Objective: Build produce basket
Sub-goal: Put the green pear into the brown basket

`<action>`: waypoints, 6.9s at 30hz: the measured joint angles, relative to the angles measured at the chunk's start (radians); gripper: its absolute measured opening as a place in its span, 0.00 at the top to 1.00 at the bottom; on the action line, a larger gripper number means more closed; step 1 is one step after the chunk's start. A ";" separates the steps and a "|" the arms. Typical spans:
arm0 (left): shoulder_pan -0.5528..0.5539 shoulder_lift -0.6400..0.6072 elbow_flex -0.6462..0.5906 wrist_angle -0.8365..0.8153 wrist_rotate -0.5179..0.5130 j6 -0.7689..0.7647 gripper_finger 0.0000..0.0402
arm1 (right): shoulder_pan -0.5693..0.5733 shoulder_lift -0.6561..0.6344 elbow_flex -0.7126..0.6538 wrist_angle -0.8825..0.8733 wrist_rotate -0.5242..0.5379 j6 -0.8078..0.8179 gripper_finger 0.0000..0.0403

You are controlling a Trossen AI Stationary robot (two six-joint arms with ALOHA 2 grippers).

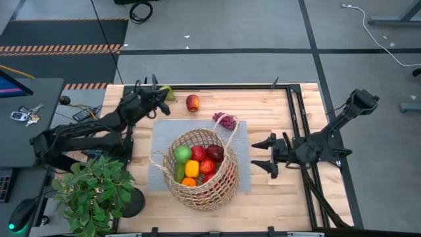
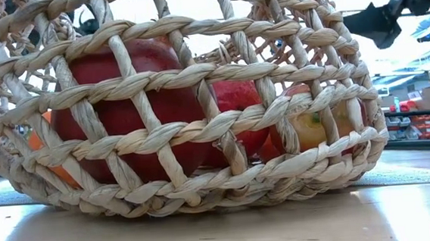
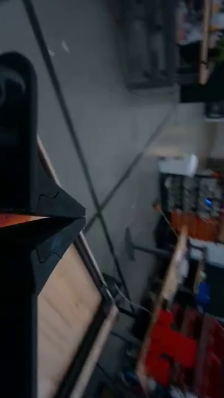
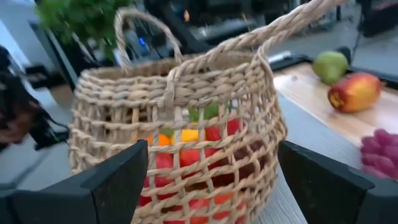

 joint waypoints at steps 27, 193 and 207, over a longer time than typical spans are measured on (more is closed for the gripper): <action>0.242 0.407 0.312 -0.586 0.201 0.157 0.50 | -0.089 -0.191 -0.252 0.449 -0.208 -0.384 0.10; 0.291 0.534 0.360 -0.625 0.213 0.275 0.44 | -0.142 -0.284 -0.252 0.335 -0.019 -0.587 0.10; 0.213 0.338 0.360 -0.528 0.495 0.124 0.43 | -0.142 -0.284 -0.252 0.335 -0.020 -0.587 0.10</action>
